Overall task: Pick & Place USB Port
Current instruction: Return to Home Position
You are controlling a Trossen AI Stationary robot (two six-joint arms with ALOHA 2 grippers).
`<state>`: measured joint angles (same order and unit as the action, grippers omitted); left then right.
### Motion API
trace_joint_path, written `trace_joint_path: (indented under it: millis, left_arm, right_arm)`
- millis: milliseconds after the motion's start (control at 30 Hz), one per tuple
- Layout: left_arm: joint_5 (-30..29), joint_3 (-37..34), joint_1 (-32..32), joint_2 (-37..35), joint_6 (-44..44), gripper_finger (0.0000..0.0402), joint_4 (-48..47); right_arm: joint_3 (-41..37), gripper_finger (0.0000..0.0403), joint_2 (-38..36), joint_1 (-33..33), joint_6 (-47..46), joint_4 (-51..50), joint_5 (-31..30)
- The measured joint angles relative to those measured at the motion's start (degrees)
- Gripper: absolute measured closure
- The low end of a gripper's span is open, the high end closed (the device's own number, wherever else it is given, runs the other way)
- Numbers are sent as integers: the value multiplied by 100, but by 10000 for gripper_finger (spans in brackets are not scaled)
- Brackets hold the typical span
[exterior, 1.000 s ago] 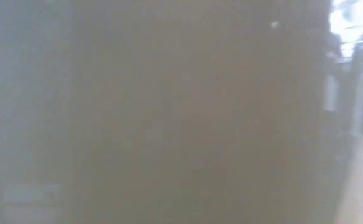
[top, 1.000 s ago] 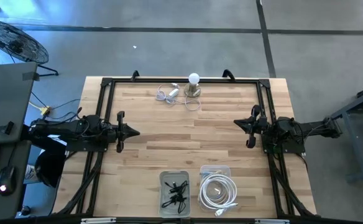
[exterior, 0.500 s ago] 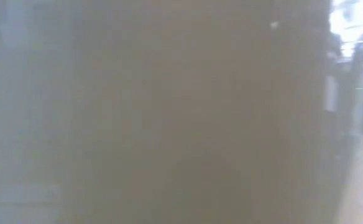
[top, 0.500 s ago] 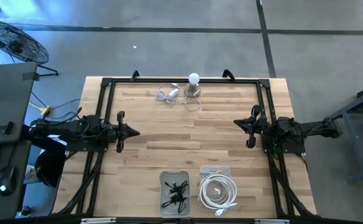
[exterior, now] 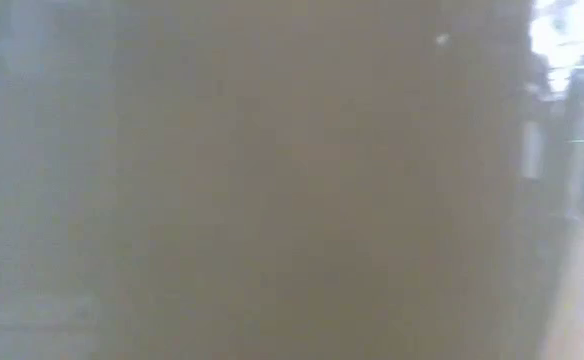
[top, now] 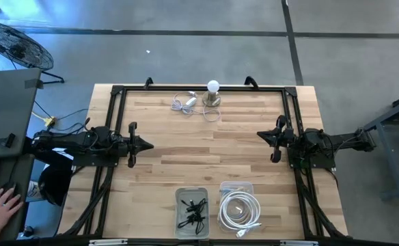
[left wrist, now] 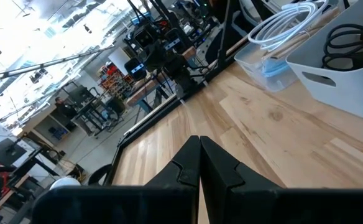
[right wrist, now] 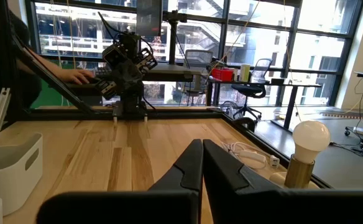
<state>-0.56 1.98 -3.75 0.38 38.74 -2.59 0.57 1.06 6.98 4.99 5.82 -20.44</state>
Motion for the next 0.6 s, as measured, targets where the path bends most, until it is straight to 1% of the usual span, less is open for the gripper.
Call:
trace_joint_path:
  millis: [600]
  left_arm:
    - [-3,0,0,0,0,401,0]
  right_arm:
    - [-1,402,0,1,0,0,1]
